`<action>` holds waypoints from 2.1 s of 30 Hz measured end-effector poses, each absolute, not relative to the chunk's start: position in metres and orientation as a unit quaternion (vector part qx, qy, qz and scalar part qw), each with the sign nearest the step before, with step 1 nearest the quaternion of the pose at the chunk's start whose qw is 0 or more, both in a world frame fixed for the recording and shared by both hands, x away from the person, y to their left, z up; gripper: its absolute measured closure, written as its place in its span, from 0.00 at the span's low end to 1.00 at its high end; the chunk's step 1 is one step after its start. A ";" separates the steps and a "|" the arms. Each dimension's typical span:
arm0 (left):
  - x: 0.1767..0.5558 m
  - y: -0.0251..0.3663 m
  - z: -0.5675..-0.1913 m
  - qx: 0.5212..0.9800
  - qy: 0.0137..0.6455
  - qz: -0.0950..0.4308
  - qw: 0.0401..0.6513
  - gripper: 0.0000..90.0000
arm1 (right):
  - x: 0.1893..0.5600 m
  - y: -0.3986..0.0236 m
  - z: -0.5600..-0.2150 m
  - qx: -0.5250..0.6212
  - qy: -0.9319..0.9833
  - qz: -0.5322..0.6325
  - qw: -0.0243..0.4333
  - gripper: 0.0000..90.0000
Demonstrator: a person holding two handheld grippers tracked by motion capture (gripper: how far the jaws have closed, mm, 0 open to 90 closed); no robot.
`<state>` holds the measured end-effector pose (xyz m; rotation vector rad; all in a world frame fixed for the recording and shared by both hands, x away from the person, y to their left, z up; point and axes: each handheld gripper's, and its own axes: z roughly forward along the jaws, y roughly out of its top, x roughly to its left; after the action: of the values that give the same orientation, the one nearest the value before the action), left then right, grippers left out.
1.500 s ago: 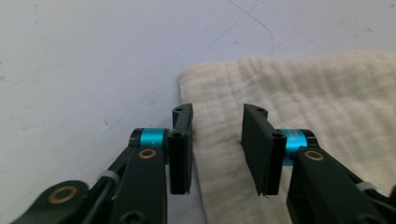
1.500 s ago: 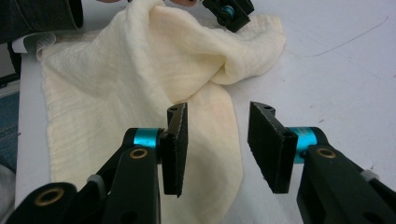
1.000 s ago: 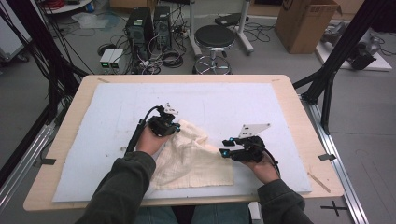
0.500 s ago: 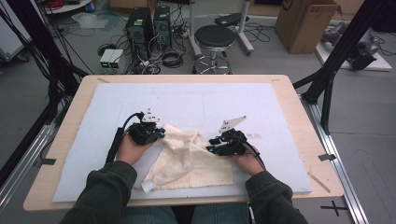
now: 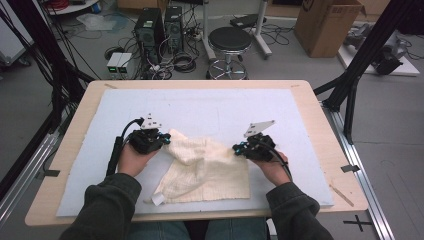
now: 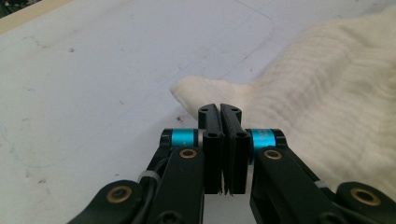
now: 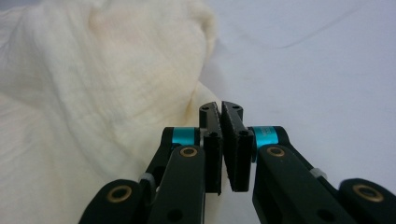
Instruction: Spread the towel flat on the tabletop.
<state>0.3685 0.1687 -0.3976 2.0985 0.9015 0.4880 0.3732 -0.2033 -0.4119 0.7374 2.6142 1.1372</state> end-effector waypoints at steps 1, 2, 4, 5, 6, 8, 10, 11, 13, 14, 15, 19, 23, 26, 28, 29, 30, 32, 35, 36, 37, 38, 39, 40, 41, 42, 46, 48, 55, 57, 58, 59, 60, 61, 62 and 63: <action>0.368 0.169 -0.397 0.825 0.358 0.194 0.392 0.97 | 0.372 -0.212 -0.404 0.255 0.878 0.388 0.116 0.97; 0.367 0.171 -0.398 0.823 0.360 0.191 0.395 0.97 | 0.371 -0.216 -0.399 0.254 0.874 0.395 0.124 0.97; 0.365 0.172 -0.401 0.823 0.361 0.190 0.396 0.97 | 0.366 -0.225 -0.388 0.248 0.873 0.393 0.146 0.97; 0.364 0.172 -0.402 0.825 0.360 0.189 0.392 0.97 | 0.362 -0.227 -0.385 0.243 0.876 0.388 0.152 0.97; 0.363 0.173 -0.404 0.828 0.360 0.186 0.389 0.97 | 0.360 -0.227 -0.384 0.242 0.878 0.384 0.153 0.97; 0.359 0.174 -0.407 0.832 0.359 0.182 0.383 0.97 | 0.355 -0.224 -0.390 0.234 0.887 0.373 0.139 0.97; 0.353 0.175 -0.407 0.836 0.355 0.183 0.376 0.97 | 0.348 -0.217 -0.402 0.219 0.900 0.361 0.111 0.96; 0.351 0.176 -0.407 0.837 0.354 0.181 0.377 0.97 | 0.345 -0.213 -0.408 0.214 0.904 0.358 0.093 0.96; 0.345 0.179 -0.407 0.841 0.349 0.178 0.372 0.97 | 0.340 -0.208 -0.418 0.203 0.911 0.355 0.065 0.96; 0.341 0.180 -0.407 0.843 0.346 0.179 0.371 0.97 | 0.337 -0.207 -0.421 0.202 0.911 0.356 0.053 0.96; 0.339 0.181 -0.408 0.843 0.347 0.175 0.372 0.97 | 0.335 -0.206 -0.424 0.195 0.911 0.360 0.042 0.95; 0.328 0.187 -0.414 0.841 0.348 0.172 0.377 0.97 | 0.336 -0.209 -0.415 0.199 0.895 0.397 0.032 0.84; 0.323 0.191 -0.420 0.839 0.349 0.171 0.382 0.97 | 0.346 -0.213 -0.392 0.210 0.873 0.437 0.043 0.77; 0.323 0.194 -0.419 0.836 0.349 0.170 0.387 0.97 | 0.361 -0.211 -0.380 0.219 0.865 0.446 0.063 0.73; 0.324 0.194 -0.420 0.837 0.349 0.170 0.386 0.97 | 0.373 -0.204 -0.379 0.224 0.867 0.439 0.071 0.73; 0.324 0.194 -0.420 0.838 0.348 0.170 0.385 0.97 | 0.380 -0.199 -0.381 0.229 0.870 0.431 0.076 0.73; 0.325 0.194 -0.421 0.838 0.346 0.171 0.385 0.97 | 0.386 -0.196 -0.383 0.228 0.873 0.424 0.079 0.72; 0.325 0.194 -0.421 0.839 0.343 0.171 0.386 0.97 | 0.399 -0.187 -0.394 0.237 0.877 0.413 0.065 0.70; 0.324 0.194 -0.421 0.837 0.346 0.169 0.390 0.97 | 0.420 -0.180 -0.415 0.264 0.873 0.408 0.030 0.60; 0.324 0.194 -0.421 0.838 0.344 0.169 0.388 0.97 | 0.423 -0.179 -0.420 0.271 0.873 0.406 0.014 0.60; 0.325 0.194 -0.421 0.839 0.342 0.169 0.387 0.97 | 0.427 -0.178 -0.426 0.277 0.873 0.401 -0.005 0.60; 0.325 0.193 -0.422 0.841 0.340 0.167 0.387 0.97 | 0.428 -0.177 -0.429 0.278 0.876 0.394 -0.015 0.63; 0.325 0.192 -0.423 0.841 0.339 0.166 0.388 0.97 | 0.428 -0.175 -0.433 0.269 0.882 0.385 -0.033 0.74; 0.325 0.192 -0.423 0.841 0.339 0.166 0.388 0.97 | 0.427 -0.174 -0.434 0.261 0.887 0.380 -0.039 0.84; 0.326 0.192 -0.423 0.841 0.339 0.165 0.389 0.97 | 0.427 -0.174 -0.433 0.255 0.888 0.381 -0.045 0.94; 0.326 0.192 -0.423 0.840 0.340 0.165 0.390 0.97 | 0.426 -0.175 -0.431 0.254 0.888 0.382 -0.040 0.96; 0.328 0.194 -0.420 0.825 0.350 0.165 0.412 0.97 | 0.417 -0.187 -0.409 0.264 0.885 0.378 0.059 0.96; 0.330 0.192 -0.418 0.814 0.353 0.158 0.434 0.97 | 0.411 -0.195 -0.397 0.266 0.877 0.387 0.104 0.96; 0.327 0.179 -0.419 0.833 0.333 0.157 0.412 0.97 | 0.383 -0.200 -0.397 0.246 0.895 0.353 0.117 0.95; 0.327 0.180 -0.420 0.831 0.338 0.155 0.413 0.97 | 0.379 -0.201 -0.413 0.254 0.902 0.339 0.082 0.92; 0.327 0.181 -0.421 0.834 0.337 0.155 0.409 0.97 | 0.379 -0.202 -0.421 0.259 0.904 0.335 0.061 0.89; 0.327 0.181 -0.421 0.834 0.338 0.155 0.408 0.97 | 0.378 -0.203 -0.427 0.261 0.907 0.327 0.056 0.84; 0.327 0.181 -0.421 0.834 0.338 0.156 0.407 0.97 | 0.376 -0.205 -0.429 0.259 0.904 0.334 0.054 0.82; 0.327 0.181 -0.422 0.835 0.338 0.155 0.405 0.97 | 0.376 -0.207 -0.429 0.260 0.900 0.346 0.051 0.80; 0.327 0.180 -0.422 0.834 0.340 0.156 0.406 0.97 | 0.375 -0.209 -0.427 0.265 0.897 0.350 0.052 0.77; 0.327 0.180 -0.423 0.834 0.340 0.157 0.405 0.97 | 0.374 -0.211 -0.422 0.266 0.891 0.363 0.053 0.74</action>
<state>0.3273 0.1798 -0.4229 2.1058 0.8575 0.3952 0.3744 -0.2115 -0.4221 0.8100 2.7093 1.1034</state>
